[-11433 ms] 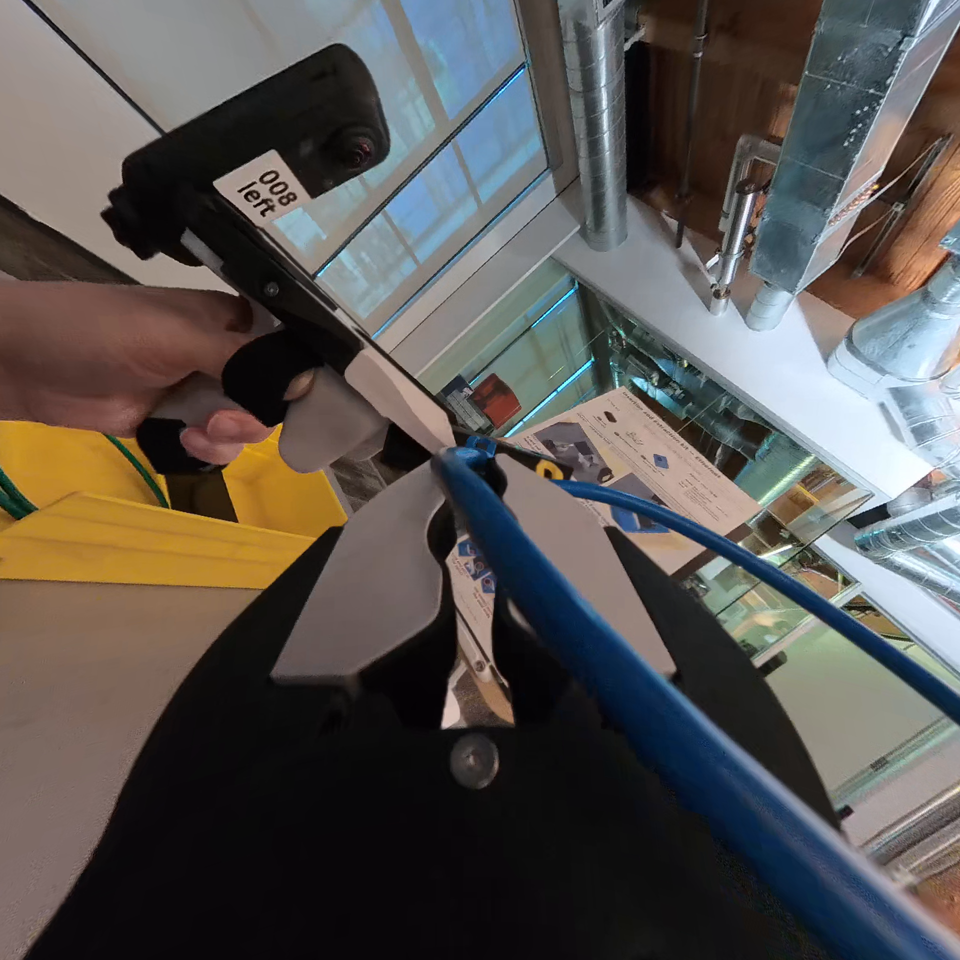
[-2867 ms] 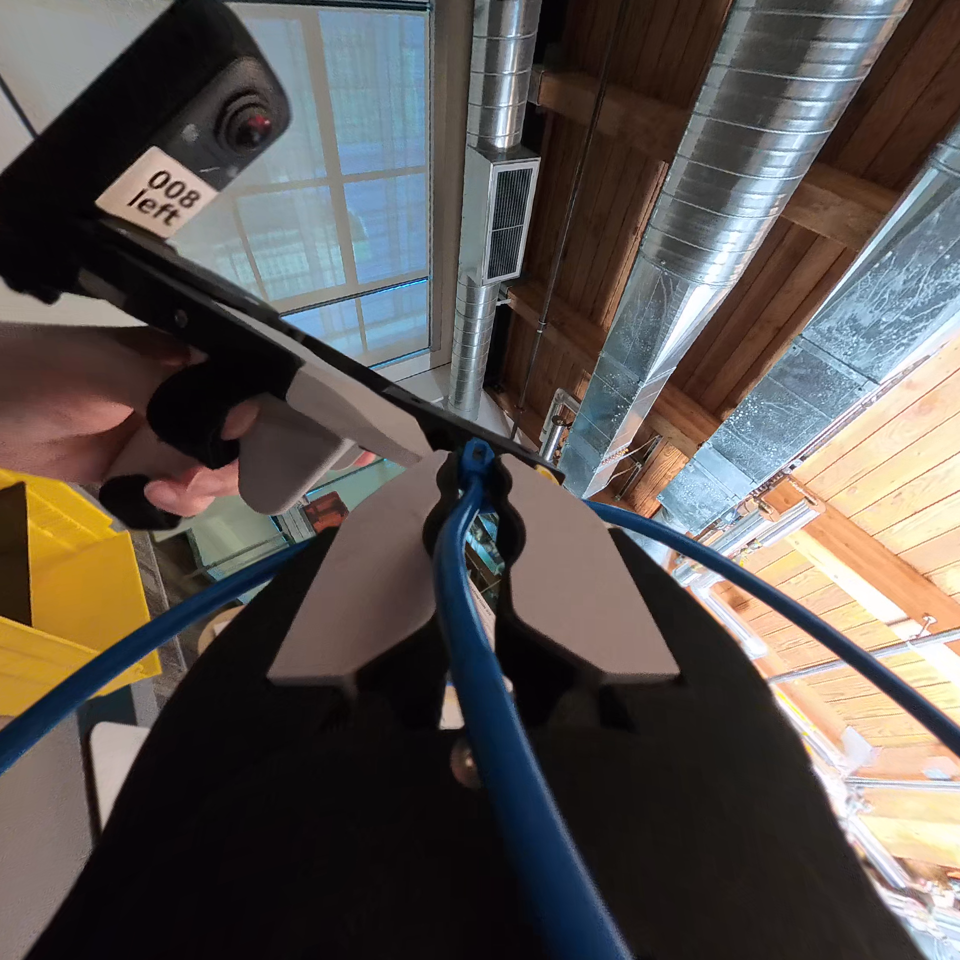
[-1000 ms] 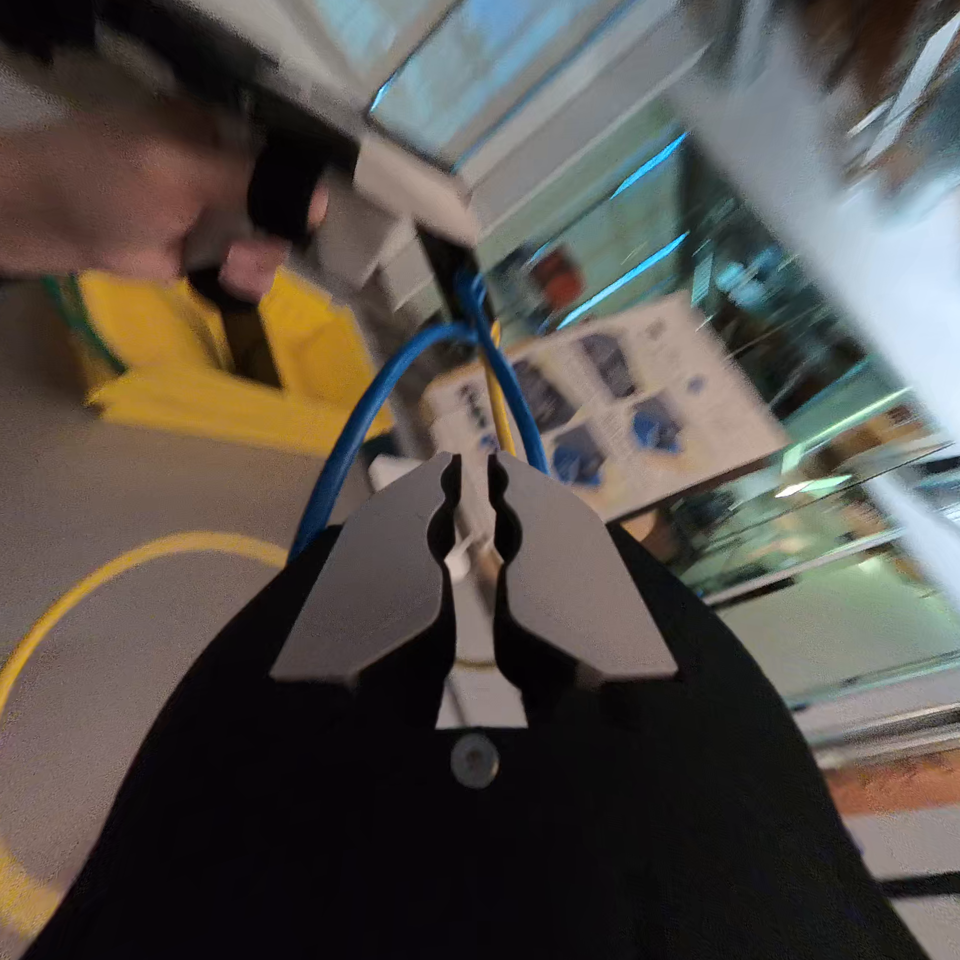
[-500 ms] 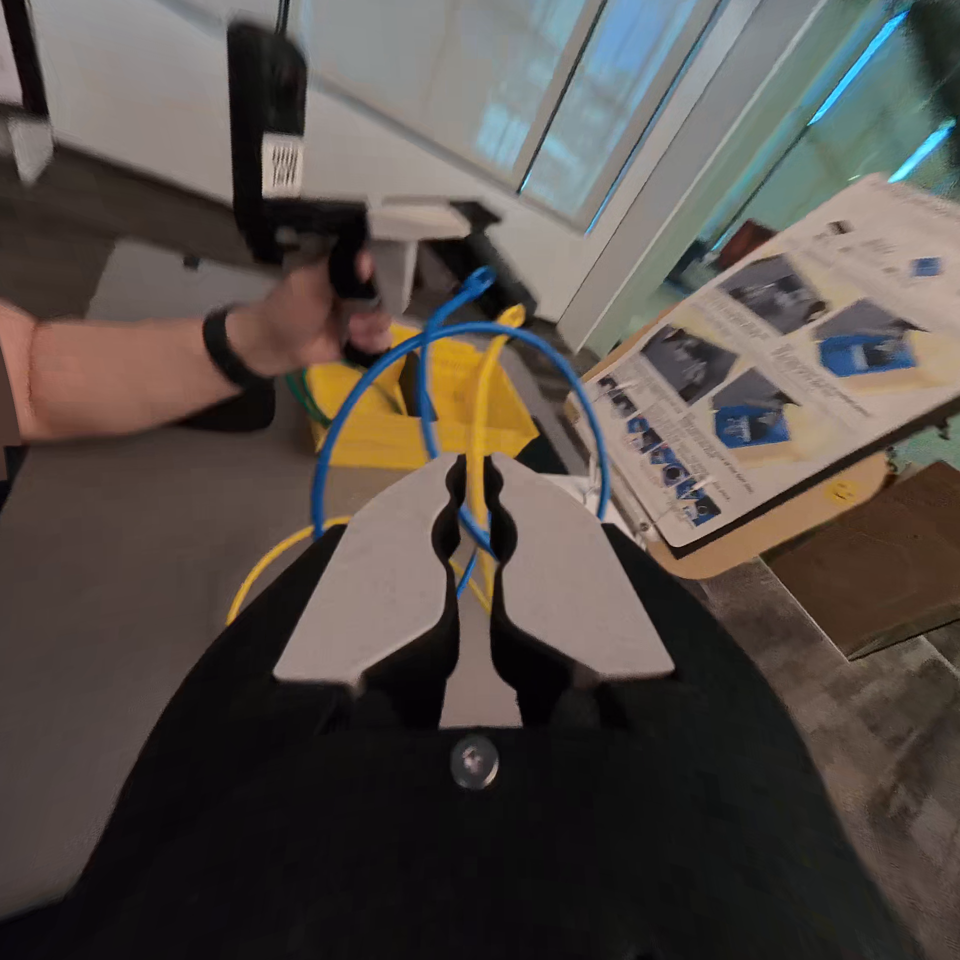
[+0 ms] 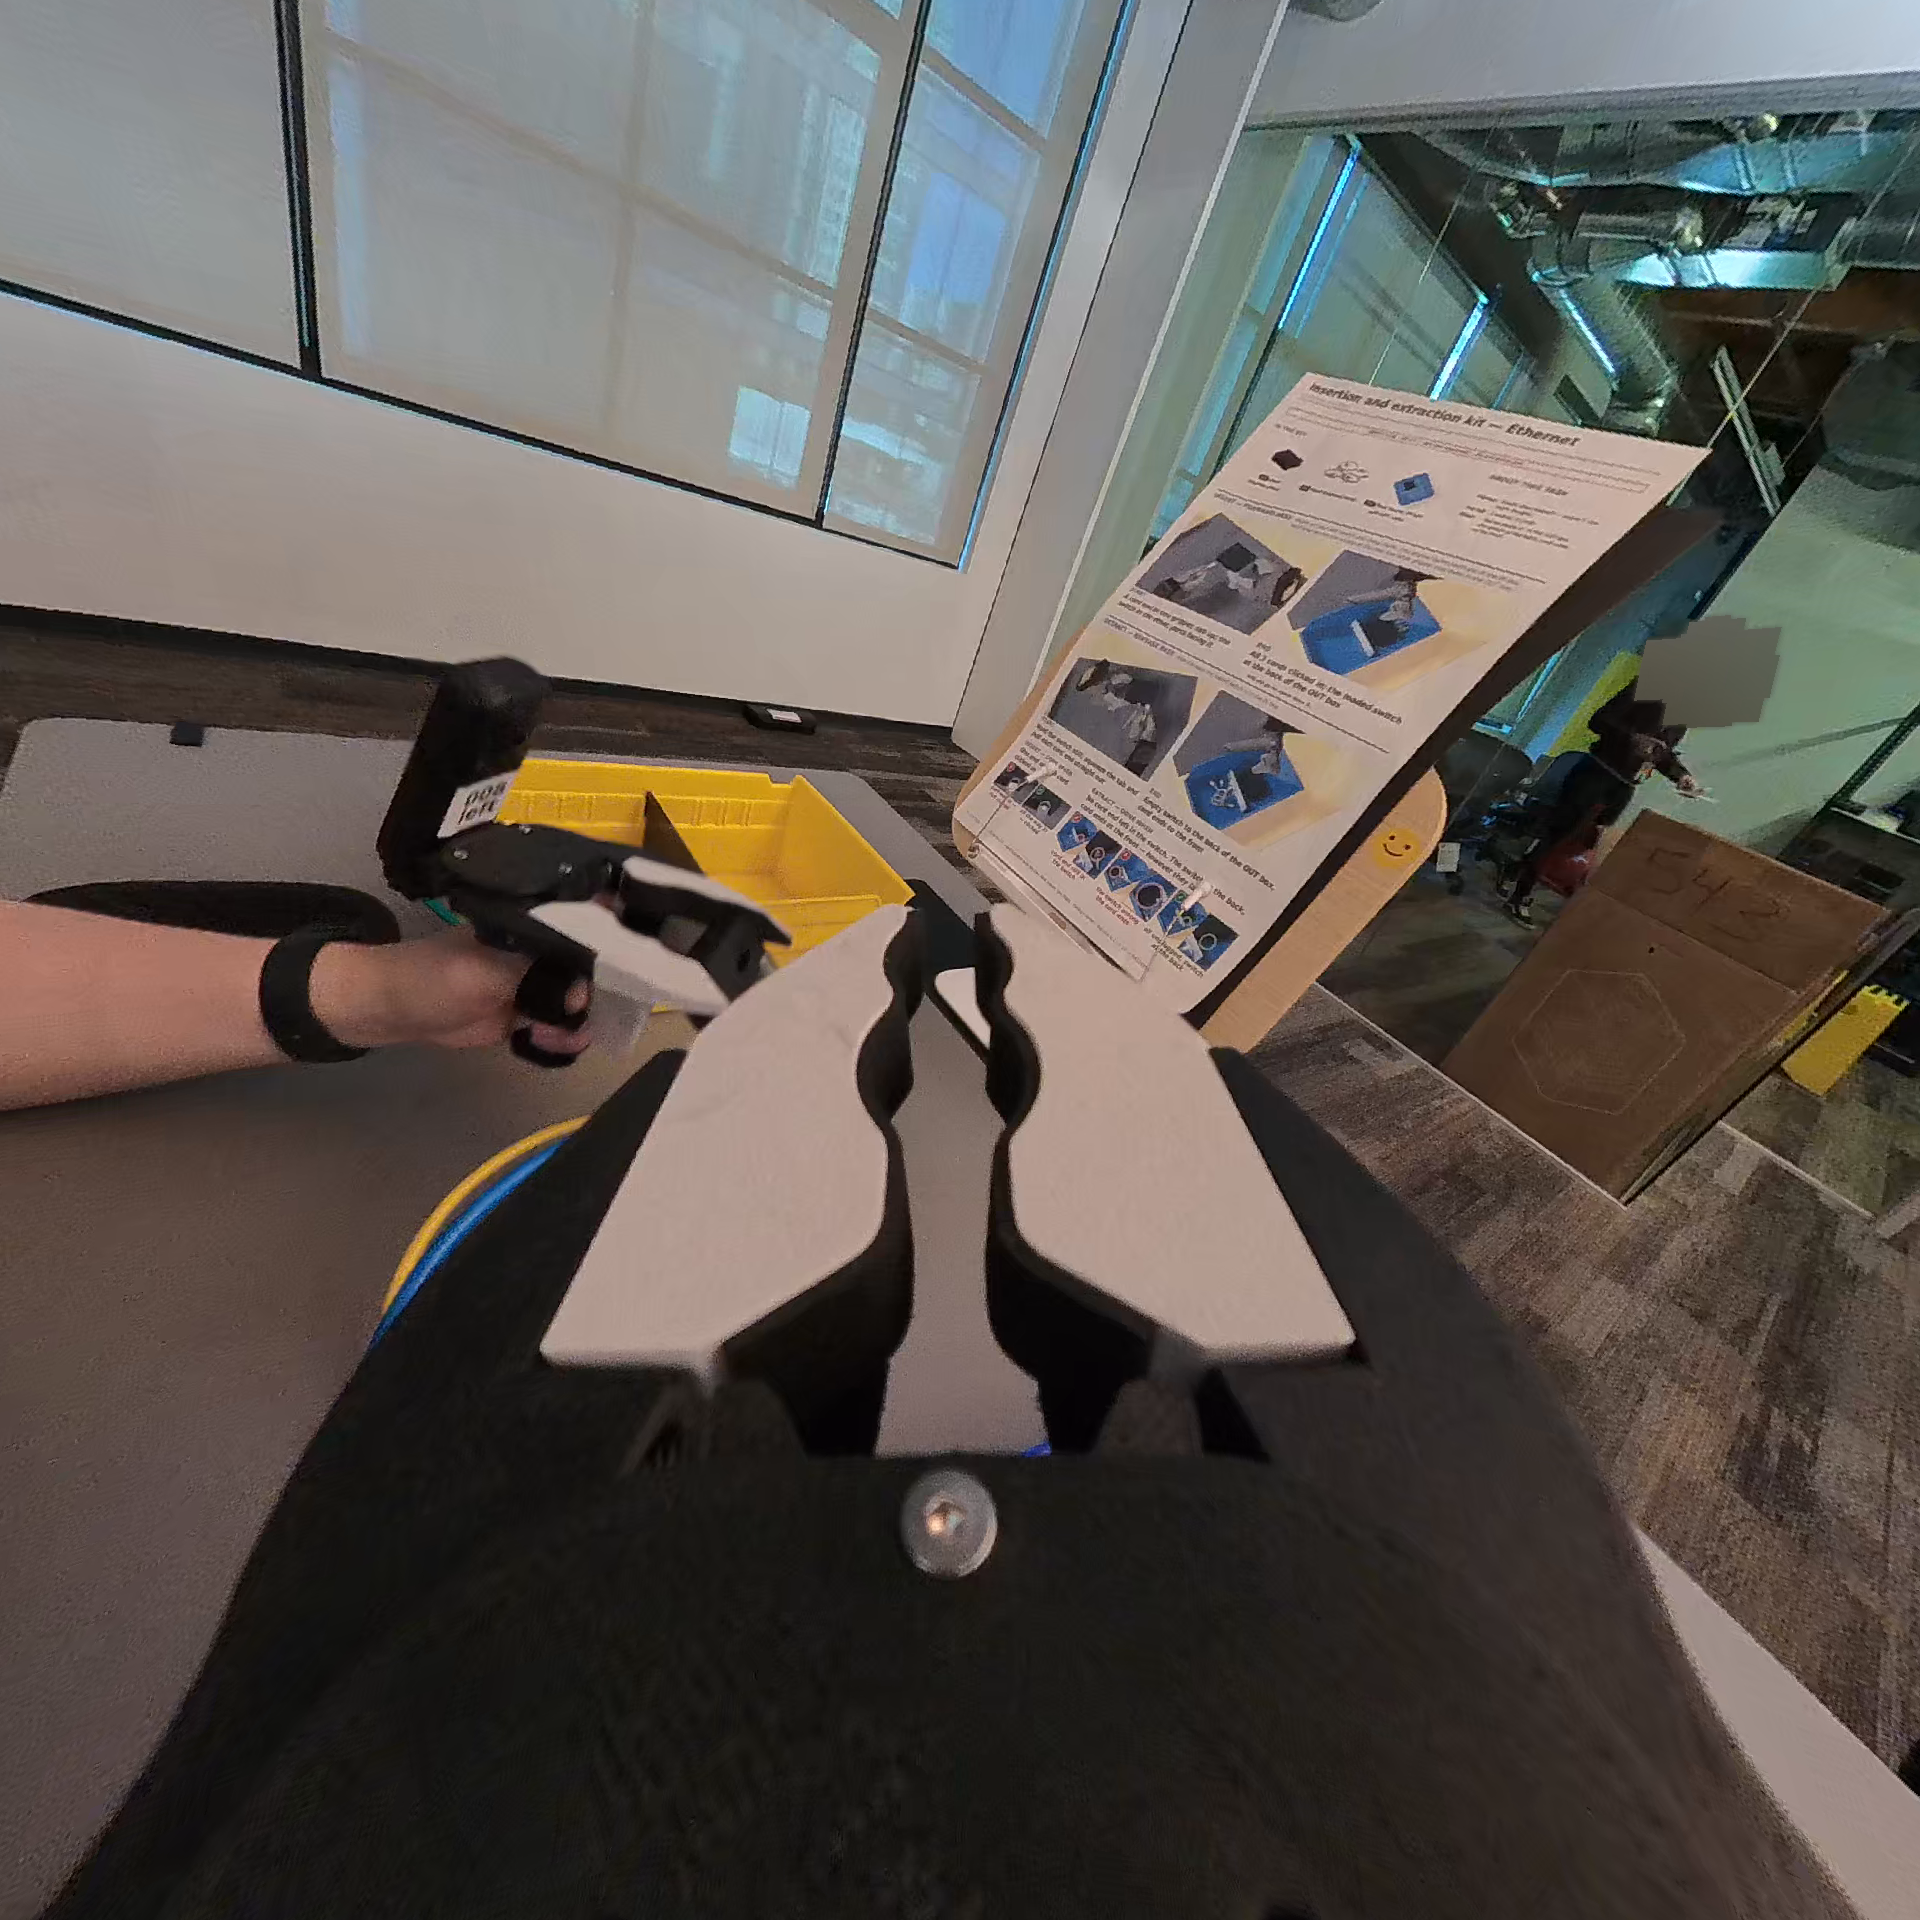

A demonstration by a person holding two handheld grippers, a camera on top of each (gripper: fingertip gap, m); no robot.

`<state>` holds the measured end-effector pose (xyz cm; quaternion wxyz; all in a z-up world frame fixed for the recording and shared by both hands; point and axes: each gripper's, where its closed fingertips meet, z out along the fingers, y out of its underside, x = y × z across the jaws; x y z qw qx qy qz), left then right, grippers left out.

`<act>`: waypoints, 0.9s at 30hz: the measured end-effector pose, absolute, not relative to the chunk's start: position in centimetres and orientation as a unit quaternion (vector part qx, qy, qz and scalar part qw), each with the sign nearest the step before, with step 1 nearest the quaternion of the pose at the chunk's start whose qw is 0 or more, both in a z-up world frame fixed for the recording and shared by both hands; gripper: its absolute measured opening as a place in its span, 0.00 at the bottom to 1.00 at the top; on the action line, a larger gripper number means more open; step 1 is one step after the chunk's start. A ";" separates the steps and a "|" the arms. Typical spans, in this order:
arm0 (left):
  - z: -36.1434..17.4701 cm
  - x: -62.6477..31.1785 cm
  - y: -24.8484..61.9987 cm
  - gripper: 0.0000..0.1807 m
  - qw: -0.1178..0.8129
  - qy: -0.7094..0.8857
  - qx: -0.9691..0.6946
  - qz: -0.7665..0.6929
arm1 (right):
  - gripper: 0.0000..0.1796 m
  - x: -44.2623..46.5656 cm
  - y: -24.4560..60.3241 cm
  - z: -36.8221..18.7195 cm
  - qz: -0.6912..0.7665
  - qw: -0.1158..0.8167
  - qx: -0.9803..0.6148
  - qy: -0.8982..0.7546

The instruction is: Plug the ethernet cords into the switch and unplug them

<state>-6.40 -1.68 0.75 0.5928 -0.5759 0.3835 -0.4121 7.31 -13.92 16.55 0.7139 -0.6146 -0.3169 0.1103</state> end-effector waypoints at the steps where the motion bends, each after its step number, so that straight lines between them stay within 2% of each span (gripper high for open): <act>1: -0.5 -6.5 -1.8 0.34 0.581 0.389 -0.588 -0.405 | 0.05 7.3 -14.0 16.7 0.110 0.716 -0.612 -0.318; 5: -5.7 -7.2 -2.3 0.34 0.519 0.444 -0.647 -0.340 | 0.05 6.7 -14.1 16.7 0.119 0.715 -0.605 -0.328; 10: -10.8 -8.1 -2.4 0.33 0.493 0.509 -0.672 -0.214 | 0.05 6.5 -14.4 16.7 0.102 0.716 -0.603 -0.336; 14: -12.9 -7.8 -2.3 0.33 0.458 0.515 -0.698 -0.194 | 0.06 6.6 -14.7 16.9 0.102 0.719 -0.600 -0.337; 17: -13.2 -8.0 -2.3 0.33 0.432 0.496 -0.722 -0.214 | 0.06 7.0 -14.8 16.8 0.095 0.720 -0.602 -0.332; 20: -12.2 -8.6 -2.2 0.34 0.453 0.469 -0.725 -0.222 | 0.06 7.4 -15.1 17.1 0.099 0.726 -0.596 -0.328; 23: -9.5 -9.4 -2.8 0.37 0.485 0.454 -0.712 -0.226 | 0.06 7.6 -15.1 17.2 0.101 0.730 -0.593 -0.324; 27: -4.7 -13.4 -3.7 0.36 0.538 0.433 -0.696 -0.198 | 0.06 7.8 -15.0 17.0 0.097 0.727 -0.598 -0.323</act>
